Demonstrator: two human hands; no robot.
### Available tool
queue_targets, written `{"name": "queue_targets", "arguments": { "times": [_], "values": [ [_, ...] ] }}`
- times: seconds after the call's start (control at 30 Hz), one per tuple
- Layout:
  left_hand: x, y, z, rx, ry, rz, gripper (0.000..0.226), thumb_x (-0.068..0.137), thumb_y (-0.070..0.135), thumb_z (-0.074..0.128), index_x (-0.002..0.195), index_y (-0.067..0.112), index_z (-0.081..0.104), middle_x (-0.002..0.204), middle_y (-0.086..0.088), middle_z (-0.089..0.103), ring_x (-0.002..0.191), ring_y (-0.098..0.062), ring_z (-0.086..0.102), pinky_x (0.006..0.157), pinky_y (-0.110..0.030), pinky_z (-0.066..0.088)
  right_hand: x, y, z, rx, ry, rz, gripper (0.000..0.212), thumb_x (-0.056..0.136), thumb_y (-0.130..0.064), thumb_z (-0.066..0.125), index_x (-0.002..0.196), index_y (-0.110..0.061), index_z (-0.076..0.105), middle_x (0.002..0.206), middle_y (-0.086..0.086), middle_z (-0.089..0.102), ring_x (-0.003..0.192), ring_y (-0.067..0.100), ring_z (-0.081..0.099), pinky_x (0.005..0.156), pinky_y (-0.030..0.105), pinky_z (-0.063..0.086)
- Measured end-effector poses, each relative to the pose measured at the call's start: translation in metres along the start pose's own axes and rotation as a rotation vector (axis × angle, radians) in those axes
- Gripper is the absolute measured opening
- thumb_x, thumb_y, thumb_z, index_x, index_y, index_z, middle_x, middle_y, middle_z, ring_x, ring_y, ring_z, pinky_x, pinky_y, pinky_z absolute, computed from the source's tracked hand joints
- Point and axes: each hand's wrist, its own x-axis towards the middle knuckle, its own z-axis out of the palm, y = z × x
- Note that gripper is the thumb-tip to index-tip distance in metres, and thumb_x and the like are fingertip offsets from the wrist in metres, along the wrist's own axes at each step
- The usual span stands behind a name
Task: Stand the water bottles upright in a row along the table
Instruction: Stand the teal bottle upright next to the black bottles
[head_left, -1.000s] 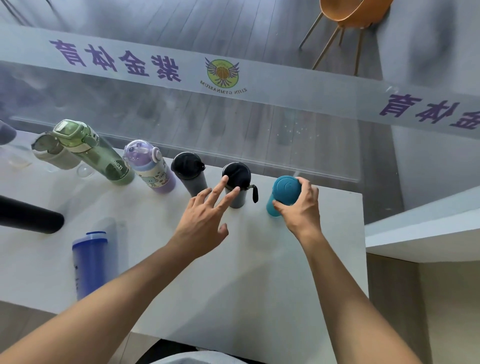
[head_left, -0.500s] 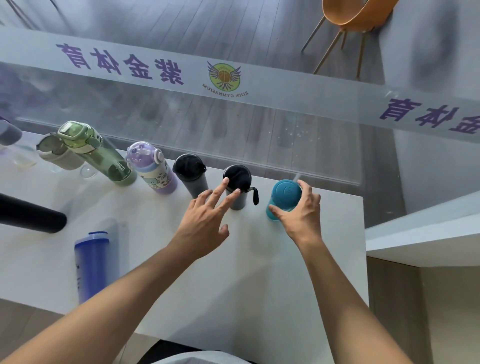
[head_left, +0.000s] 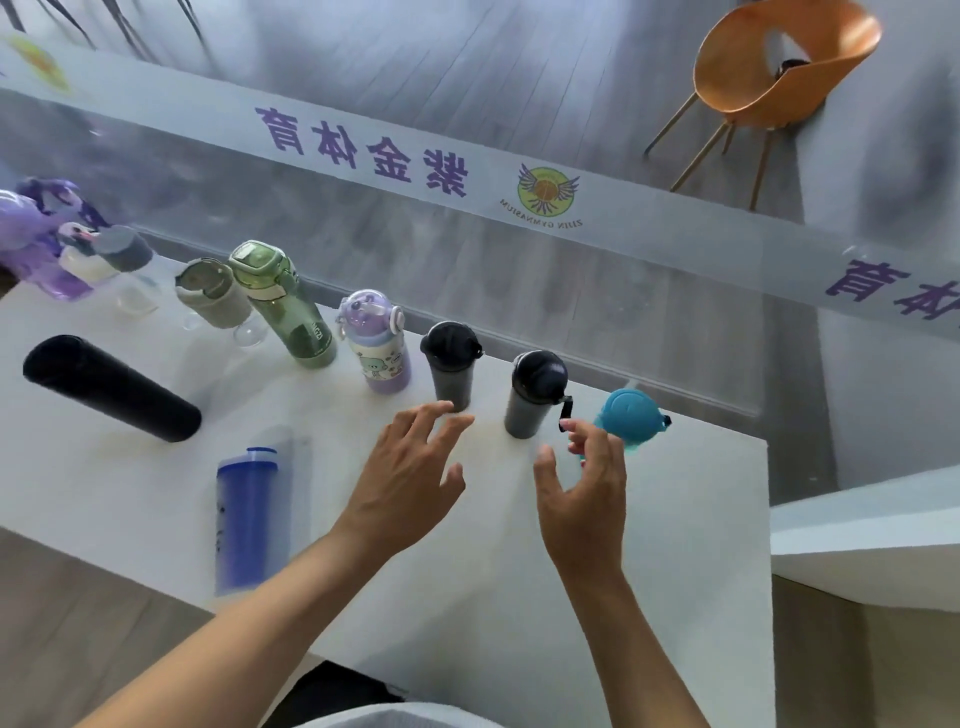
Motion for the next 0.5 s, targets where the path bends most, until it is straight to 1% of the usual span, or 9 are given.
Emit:
{"name": "queue_targets", "arguments": {
  "times": [0.17,0.27,0.37,0.5],
  "values": [
    [-0.041,-0.056,-0.021,0.015,-0.014,-0.130,0.048,0.087,0.029,0.062,0.133,0.025,0.050,0.138,-0.002,0.050,0.121,-0.026,0.049,0.099,-0.039,0.046,-0.036,-0.043,0.069,0.006,-0.232,-0.018,0.027,0.092,-0.031,0.061,0.118,-0.029,0.055,0.102,-0.009,0.053,0.094,0.008,0.056,0.085,0.042,0.054],
    [-0.066,-0.097,-0.037,0.026,0.002,-0.228,0.047,0.087,0.029,0.064,0.132,0.026,0.052,0.136,0.001,0.053,0.123,-0.023,0.050,0.100,-0.038,0.046,-0.054,-0.073,0.111,0.023,-0.348,-0.015,0.026,0.092,-0.029,0.063,0.116,-0.030,0.057,0.099,-0.009,0.055,0.091,0.008,0.058,0.083,0.040,0.056],
    [-0.090,-0.141,-0.051,0.058,0.009,-0.286,0.046,0.084,0.027,0.064,0.129,0.024,0.056,0.132,-0.001,0.056,0.118,-0.024,0.053,0.099,-0.039,0.046,-0.069,-0.100,0.155,0.027,-0.426,-0.021,0.024,0.091,-0.025,0.064,0.114,-0.030,0.058,0.095,-0.008,0.056,0.087,0.010,0.060,0.078,0.039,0.057],
    [-0.118,-0.195,-0.065,0.065,0.030,-0.332,0.044,0.080,0.024,0.061,0.124,0.022,0.057,0.125,-0.002,0.057,0.110,-0.027,0.054,0.092,-0.041,0.048,-0.084,-0.132,0.208,0.033,-0.487,-0.060,0.026,0.089,-0.020,0.066,0.113,-0.025,0.060,0.093,-0.007,0.058,0.082,0.010,0.061,0.077,0.039,0.056]
  ]
}}
